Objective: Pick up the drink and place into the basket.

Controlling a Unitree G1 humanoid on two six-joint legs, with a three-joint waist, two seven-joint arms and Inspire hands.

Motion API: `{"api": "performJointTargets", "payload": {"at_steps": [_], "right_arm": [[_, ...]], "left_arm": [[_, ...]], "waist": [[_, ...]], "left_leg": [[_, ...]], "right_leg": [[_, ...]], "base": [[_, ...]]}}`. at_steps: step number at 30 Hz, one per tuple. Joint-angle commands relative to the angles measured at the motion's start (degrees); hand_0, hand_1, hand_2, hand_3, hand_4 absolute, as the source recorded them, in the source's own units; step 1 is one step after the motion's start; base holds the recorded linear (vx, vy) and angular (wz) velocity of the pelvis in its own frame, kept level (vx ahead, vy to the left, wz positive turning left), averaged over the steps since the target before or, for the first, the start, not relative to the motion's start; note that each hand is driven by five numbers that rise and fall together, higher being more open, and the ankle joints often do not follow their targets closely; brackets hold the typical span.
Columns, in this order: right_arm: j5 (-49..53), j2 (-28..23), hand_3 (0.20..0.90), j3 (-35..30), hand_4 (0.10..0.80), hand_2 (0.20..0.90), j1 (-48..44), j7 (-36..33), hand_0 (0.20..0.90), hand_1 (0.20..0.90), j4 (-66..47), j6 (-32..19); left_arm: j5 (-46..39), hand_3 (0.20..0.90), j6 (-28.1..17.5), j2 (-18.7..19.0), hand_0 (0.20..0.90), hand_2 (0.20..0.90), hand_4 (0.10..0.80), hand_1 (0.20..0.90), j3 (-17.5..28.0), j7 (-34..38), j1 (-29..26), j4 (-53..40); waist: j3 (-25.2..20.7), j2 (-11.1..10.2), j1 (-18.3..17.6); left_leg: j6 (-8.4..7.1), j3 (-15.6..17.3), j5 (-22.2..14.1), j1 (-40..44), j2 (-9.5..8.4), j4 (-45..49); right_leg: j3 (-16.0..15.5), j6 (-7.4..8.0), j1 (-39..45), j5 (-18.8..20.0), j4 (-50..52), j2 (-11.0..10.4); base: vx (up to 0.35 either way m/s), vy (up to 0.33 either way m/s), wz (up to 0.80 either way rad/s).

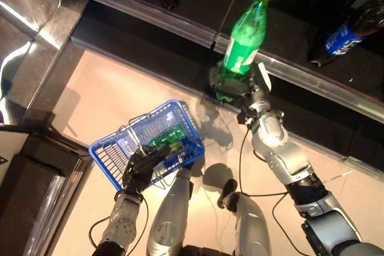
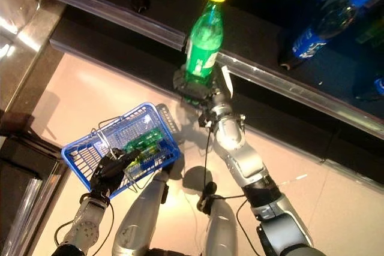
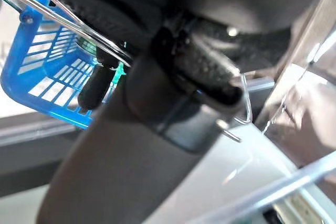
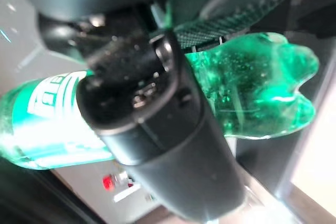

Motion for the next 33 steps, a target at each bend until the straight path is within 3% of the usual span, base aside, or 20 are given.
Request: {"api": "performJointTargets", "payload": {"at_steps": [1, 10, 22, 33], "right_arm": [[-1.07, 0.04, 0.200, -1.11, 0.100, 0.300, -7.67, 3.69, 0.300, 0.300, -14.26, -7.96], [-3.15, 2.13, 0.200, 2.99, 0.100, 0.300, -8.25, 3.23, 0.300, 0.300, -11.66, -6.61], [-4.11, 8.17, 0.200, 9.49, 0.100, 0.300, -4.51, -2.79, 0.300, 0.300, -0.52, -5.01], [-1.18, 15.34, 0.200, 15.09, 0.100, 0.300, -0.37, -0.87, 0.300, 0.300, 14.84, -8.73]], "left_arm": [[2.45, 0.200, -7.38, 3.65, 0.300, 0.300, 0.100, 0.300, 0.91, -11.19, -2.44, -20.95], [0.45, 0.200, -1.98, 5.71, 0.300, 0.300, 0.100, 0.300, 0.14, -15.39, -2.21, -30.52], [-2.16, 0.200, 4.78, 6.58, 0.300, 0.300, 0.100, 0.300, -0.22, -20.89, -2.14, -41.64], [-3.37, 0.200, 10.20, 5.74, 0.300, 0.300, 0.100, 0.300, -2.33, -29.10, -4.98, -45.67]], "waist": [[-3.85, 3.78, 0.74], [-5.05, 4.24, 3.06], [-6.62, 4.31, 6.87], [-7.24, 4.28, 9.02]], "left_leg": [[-0.60, -2.10, -3.88, 5.03, -0.46, 3.08], [-0.82, -4.37, -3.50, 6.96, -0.98, 2.10], [-1.03, -8.59, -3.05, 9.28, -1.83, 0.38], [-1.72, -10.56, -4.09, 10.33, -2.41, 0.45]], "right_leg": [[-2.12, -1.09, 6.33, 6.23, -4.76, -0.54], [-4.34, -1.17, 9.98, 6.32, -6.65, -0.91], [-7.83, -0.90, 14.47, 6.15, -8.84, -1.24], [-8.45, -0.94, 16.05, 4.41, -8.30, -1.17]], "base": [[0.038, -0.030, 0.06], [0.025, -0.035, 0.14], [0.025, -0.048, 0.20], [0.023, -0.044, 0.09]]}}
